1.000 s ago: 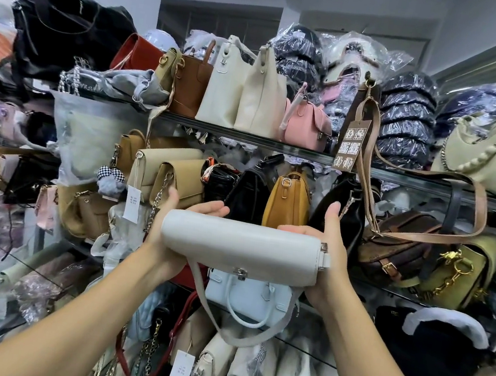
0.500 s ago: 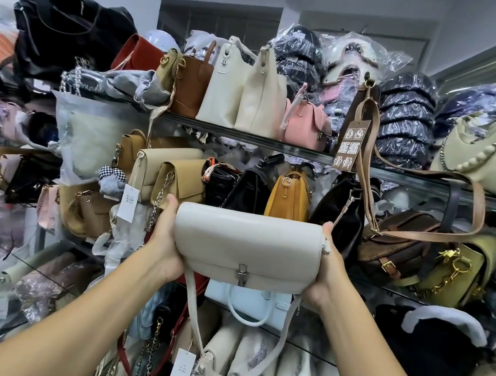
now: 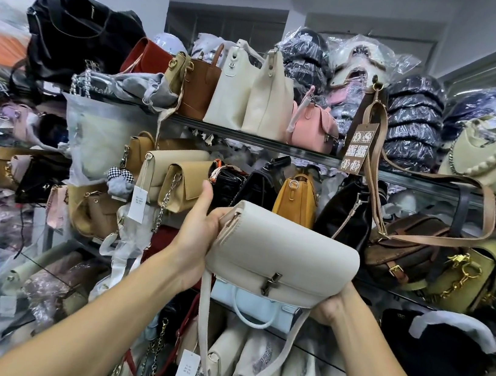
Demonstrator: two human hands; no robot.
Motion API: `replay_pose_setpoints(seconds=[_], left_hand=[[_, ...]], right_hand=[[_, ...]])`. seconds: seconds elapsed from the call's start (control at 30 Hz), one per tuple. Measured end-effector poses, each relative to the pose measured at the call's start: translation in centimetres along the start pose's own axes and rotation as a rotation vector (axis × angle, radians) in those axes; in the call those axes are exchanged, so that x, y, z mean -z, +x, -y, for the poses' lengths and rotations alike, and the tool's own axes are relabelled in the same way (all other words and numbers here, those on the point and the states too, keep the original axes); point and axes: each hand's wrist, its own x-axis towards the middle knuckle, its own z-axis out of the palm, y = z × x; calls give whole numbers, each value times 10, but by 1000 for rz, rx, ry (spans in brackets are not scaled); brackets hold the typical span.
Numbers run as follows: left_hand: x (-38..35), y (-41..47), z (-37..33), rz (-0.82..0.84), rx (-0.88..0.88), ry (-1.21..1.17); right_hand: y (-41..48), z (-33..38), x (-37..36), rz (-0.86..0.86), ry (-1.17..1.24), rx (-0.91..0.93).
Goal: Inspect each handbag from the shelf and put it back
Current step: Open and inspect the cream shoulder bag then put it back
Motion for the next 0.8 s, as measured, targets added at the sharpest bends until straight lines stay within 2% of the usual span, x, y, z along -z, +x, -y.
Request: replay_pose_setpoints(seconds=[0.13,0.27,0.33,0.43,0.63,0.8], left_hand=[[-3,-3,-2,90,-37,6],[2,-8,0,325,-100,66],[9,-3,5,358,-122,98],[14,4,9,254,-125,160],[12,6,7,24,-187,219],[11,7,4,-133,-112,142]], right_hand=[[2,0,3,8,12,-7],[3,2,4,-33,-8,-12],[4,2,5,-48,-4,-30],[4,1,3,-33,-2,-72],[-4,3,-5,103,17,-125],[2,10,-13,153,76,-24]])
